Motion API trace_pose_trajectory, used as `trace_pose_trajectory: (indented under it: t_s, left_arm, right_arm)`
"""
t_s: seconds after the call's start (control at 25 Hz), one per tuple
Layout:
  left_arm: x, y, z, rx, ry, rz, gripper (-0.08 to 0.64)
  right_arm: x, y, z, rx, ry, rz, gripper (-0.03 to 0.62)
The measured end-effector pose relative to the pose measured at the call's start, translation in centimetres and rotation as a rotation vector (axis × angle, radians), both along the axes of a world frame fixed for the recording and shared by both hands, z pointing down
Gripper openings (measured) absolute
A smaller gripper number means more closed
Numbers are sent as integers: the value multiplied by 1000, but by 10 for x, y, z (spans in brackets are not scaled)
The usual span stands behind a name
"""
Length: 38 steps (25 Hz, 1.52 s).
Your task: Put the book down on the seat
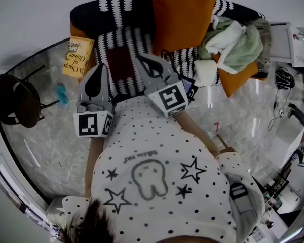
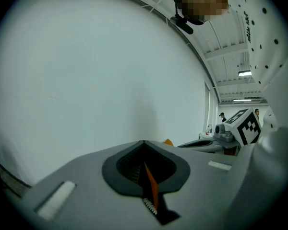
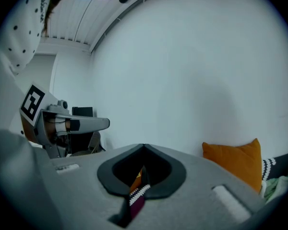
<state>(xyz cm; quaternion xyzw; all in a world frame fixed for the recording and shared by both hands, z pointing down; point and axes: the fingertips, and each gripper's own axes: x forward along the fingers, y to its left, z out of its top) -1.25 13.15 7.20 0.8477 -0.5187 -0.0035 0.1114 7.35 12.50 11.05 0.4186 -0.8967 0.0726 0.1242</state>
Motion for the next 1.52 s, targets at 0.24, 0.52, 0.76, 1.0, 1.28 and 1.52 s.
trace_pose_trajectory:
  t_s: [0.24, 0.52, 0.76, 1.0, 1.28, 1.52]
  left_arm:
    - [1, 2, -4, 25, -14, 1, 3]
    - [6, 9, -2, 39, -42, 13, 3]
    - [10, 14, -2, 34, -41, 29, 3]
    - [13, 17, 0, 27, -45, 45, 3]
    - [11, 21, 3, 9, -27, 39, 3]
    - [10, 23, 6, -10, -28, 34, 3]
  right_arm:
    - [-2, -2, 0, 2, 10, -11, 2]
    - [-9, 5, 1, 8, 29, -49, 2]
    - [-9, 11, 1, 11, 35, -59, 2]
    - [-9, 14, 4, 6, 41, -61, 2]
    - [-10, 21, 8, -9, 44, -63, 2]
    - [-11, 23, 10, -19, 42, -71, 2]
